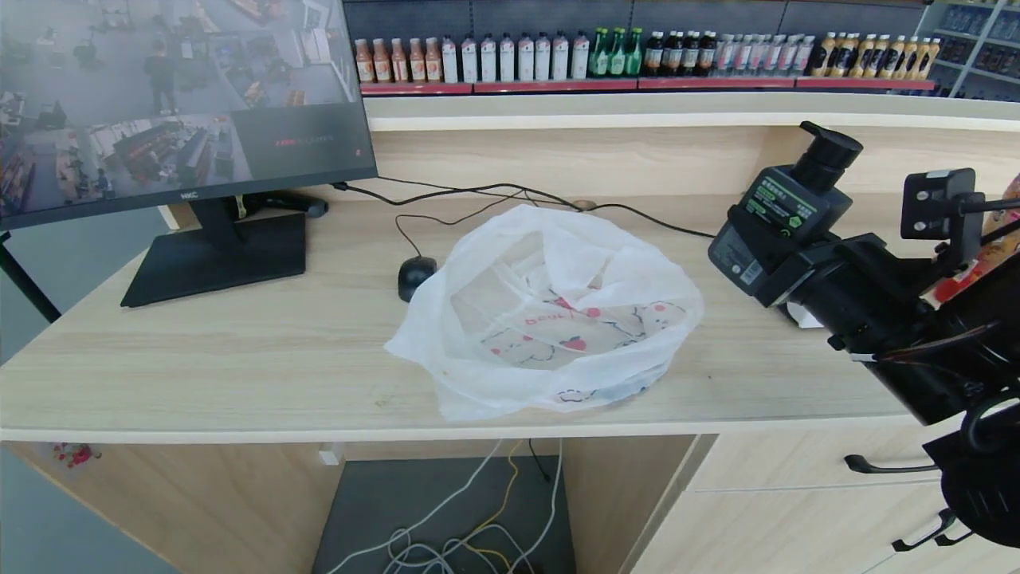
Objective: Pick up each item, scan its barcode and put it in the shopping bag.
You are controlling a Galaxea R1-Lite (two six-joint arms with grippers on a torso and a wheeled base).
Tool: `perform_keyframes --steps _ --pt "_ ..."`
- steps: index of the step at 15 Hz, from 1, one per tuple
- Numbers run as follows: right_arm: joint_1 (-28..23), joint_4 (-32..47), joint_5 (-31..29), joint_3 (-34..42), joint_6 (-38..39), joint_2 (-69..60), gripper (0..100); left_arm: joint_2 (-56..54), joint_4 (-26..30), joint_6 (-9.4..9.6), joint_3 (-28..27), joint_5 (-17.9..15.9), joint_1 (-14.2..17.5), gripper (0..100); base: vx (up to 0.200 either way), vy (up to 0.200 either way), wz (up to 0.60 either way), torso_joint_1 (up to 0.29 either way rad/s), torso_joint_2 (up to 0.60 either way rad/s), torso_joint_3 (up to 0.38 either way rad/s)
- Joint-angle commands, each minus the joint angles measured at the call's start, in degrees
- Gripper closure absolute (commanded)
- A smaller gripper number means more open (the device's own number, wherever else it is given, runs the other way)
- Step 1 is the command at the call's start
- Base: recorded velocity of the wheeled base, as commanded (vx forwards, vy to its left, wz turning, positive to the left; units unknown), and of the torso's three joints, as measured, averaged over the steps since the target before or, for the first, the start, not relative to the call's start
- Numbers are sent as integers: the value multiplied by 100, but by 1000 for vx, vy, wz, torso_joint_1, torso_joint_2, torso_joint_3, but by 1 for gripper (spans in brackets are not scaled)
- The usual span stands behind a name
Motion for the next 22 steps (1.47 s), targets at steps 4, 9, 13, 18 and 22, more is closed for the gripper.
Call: perform_keyframes --steps 4,9,13,18,22 --pt "52 -12 2 59 -36 -98 100 1 -2 -3 0 -1 2 0 0 200 0 2 -1 5" --pt "202 -12 2 32 -132 -186 100 1 -2 6 0 -1 2 0 0 80 0 1 0 3" --pt "492 -12 2 -73 -167 -116 100 1 -2 6 0 -1 2 0 0 0 0 0 0 0" --pt "826 -12 10 -557 -53 579 100 1 -2 6 0 -1 2 0 0 0 0 0 0 0" --pt "1001 -12 2 -943 -44 1176 100 1 -2 -3 0 -1 2 0 0 0 0 0 0 0"
